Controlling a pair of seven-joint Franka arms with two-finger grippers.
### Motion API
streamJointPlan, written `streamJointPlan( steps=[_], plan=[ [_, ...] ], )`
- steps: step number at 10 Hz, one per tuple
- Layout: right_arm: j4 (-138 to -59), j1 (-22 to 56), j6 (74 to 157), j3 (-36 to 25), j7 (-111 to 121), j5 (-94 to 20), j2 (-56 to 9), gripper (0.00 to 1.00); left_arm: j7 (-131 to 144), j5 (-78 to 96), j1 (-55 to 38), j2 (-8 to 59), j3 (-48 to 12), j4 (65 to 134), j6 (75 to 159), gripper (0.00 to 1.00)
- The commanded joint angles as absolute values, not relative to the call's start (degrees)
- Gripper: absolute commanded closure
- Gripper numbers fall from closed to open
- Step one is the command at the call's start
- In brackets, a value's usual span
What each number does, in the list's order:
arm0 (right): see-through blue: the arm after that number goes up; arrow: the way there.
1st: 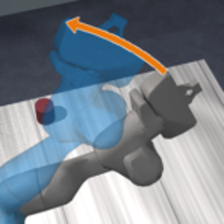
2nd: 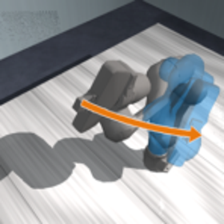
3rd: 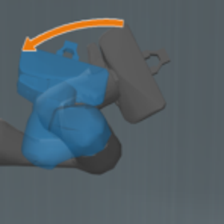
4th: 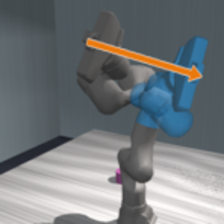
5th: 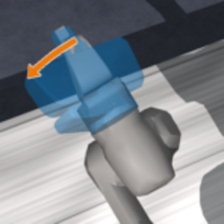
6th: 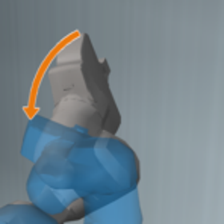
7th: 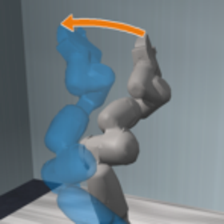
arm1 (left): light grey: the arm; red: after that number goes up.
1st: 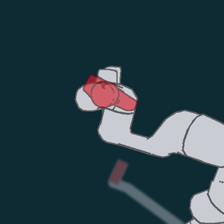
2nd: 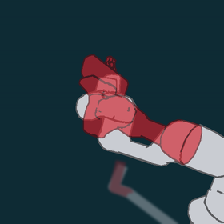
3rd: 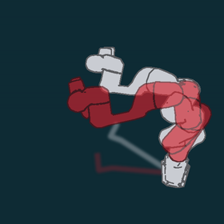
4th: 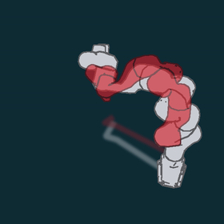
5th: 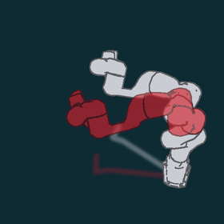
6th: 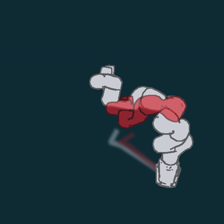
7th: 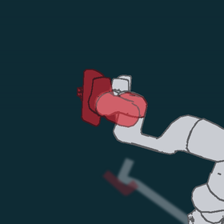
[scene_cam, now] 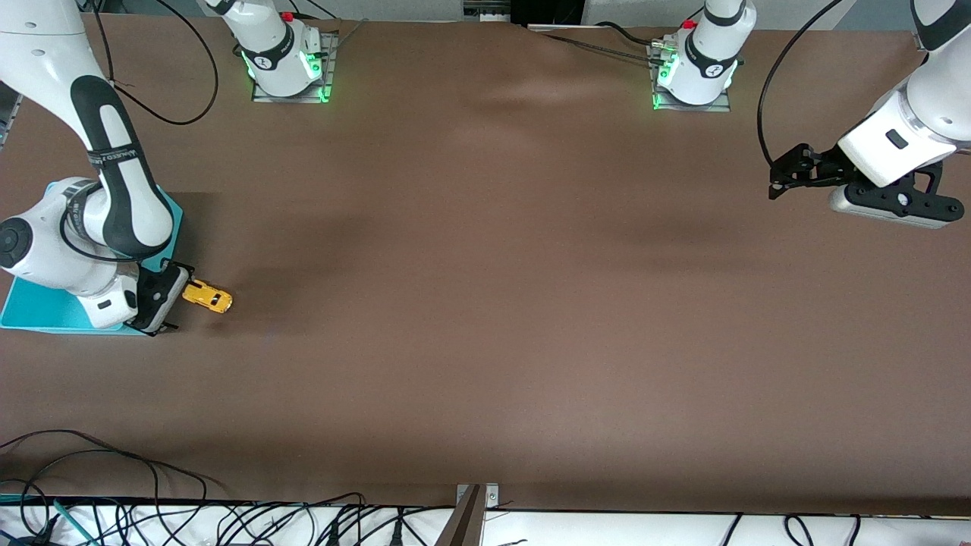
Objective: Wind up and store yellow beetle car
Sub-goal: 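Close the right gripper on the yellow car beside the bin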
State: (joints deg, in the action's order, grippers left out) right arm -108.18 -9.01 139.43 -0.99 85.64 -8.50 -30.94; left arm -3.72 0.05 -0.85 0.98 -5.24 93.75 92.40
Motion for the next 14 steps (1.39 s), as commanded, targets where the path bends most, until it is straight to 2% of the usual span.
streamJointPlan(
  steps=[1,8,9,10,11,12,14],
  plan=[
    [-109.69,-9.23,141.15,-0.62,87.19,-9.93,-30.93,0.00,-2.81,-2.37,-1.58,0.70,-5.10,92.99,91.76,0.00],
    [-109.69,-8.70,141.15,-0.26,84.11,-10.20,-32.52,0.00,-2.99,-2.11,-0.97,0.79,-4.92,93.08,91.76,0.00],
    [-109.69,-8.70,140.98,-0.26,82.72,-10.11,-32.87,0.14,-3.08,-2.11,-0.88,0.79,-4.83,93.08,91.76,0.00],
    [-109.69,-8.61,140.54,-0.26,80.53,-10.11,-32.78,0.65,-3.08,-2.11,-0.88,0.79,-4.83,93.08,91.76,0.00],
    [-109.69,-8.61,140.36,-0.26,80.33,-10.11,-32.78,0.85,-2.99,-2.02,-0.88,0.79,-4.83,93.08,91.76,0.00],
    [-109.69,-8.61,140.36,-0.26,80.25,-10.11,-32.78,1.00,-2.90,-2.02,-0.88,0.79,-4.83,93.08,91.67,0.00],
    [-109.60,-8.70,140.36,-0.35,80.16,-10.11,-32.43,1.00,-2.90,-1.93,-0.88,0.79,-4.83,93.08,91.67,0.00]
  ],
)
